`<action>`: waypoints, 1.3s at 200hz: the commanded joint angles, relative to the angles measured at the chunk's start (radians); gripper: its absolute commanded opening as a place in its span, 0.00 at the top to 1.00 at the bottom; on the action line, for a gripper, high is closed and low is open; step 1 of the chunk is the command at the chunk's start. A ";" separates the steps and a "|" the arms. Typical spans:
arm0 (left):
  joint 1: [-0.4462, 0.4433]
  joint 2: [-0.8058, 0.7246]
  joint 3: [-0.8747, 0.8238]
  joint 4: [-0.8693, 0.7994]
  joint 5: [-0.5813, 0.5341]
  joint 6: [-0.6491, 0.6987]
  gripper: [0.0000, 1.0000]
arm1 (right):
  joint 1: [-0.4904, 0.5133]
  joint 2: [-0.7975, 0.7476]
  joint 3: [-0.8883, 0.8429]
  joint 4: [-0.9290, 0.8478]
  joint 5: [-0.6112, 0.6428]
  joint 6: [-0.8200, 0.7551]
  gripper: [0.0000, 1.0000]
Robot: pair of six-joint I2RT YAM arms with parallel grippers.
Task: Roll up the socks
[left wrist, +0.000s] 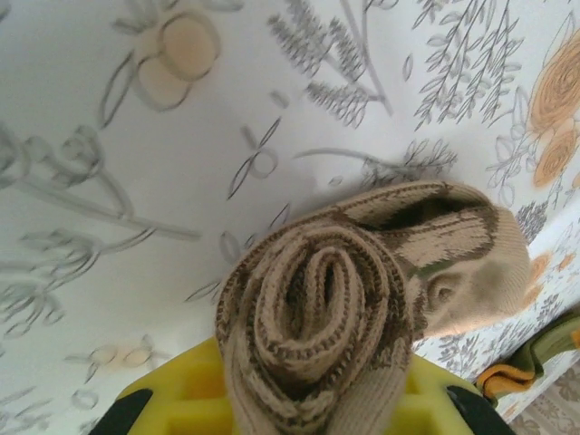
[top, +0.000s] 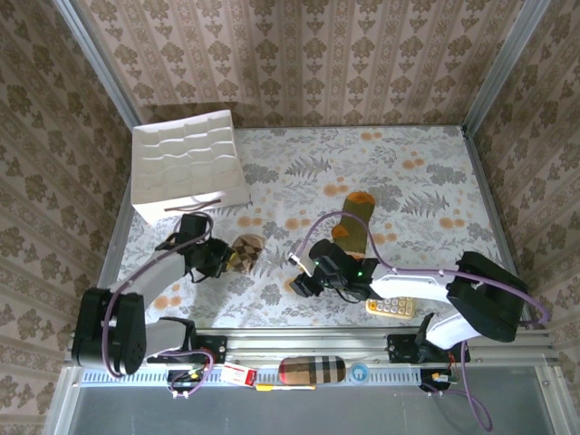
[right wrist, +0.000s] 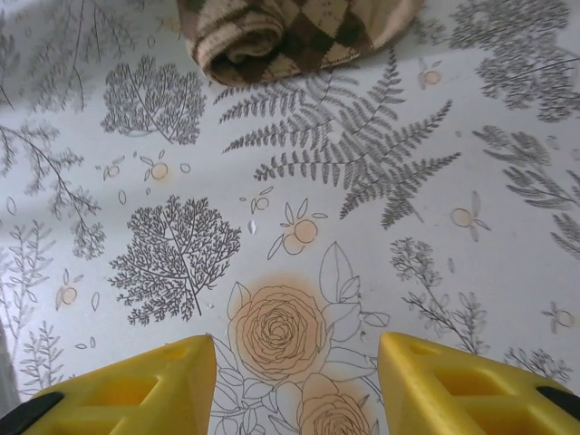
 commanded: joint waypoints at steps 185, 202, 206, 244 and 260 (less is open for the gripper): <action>-0.335 0.277 0.167 -0.440 -0.146 -0.120 1.00 | 0.266 0.457 0.362 0.143 0.445 -0.452 0.51; -0.331 0.278 0.177 -0.444 -0.142 -0.109 1.00 | 0.263 0.481 0.385 0.114 0.488 -0.418 0.69; -0.329 0.279 0.178 -0.445 -0.141 -0.106 1.00 | 0.262 0.487 0.391 0.103 0.498 -0.411 0.74; -0.289 0.209 0.178 -0.431 -0.126 -0.085 0.69 | 0.235 0.470 0.364 0.006 0.453 -0.261 1.00; -0.257 0.147 0.168 -0.402 -0.117 -0.085 0.50 | 0.215 0.449 0.316 -0.010 0.345 -0.195 1.00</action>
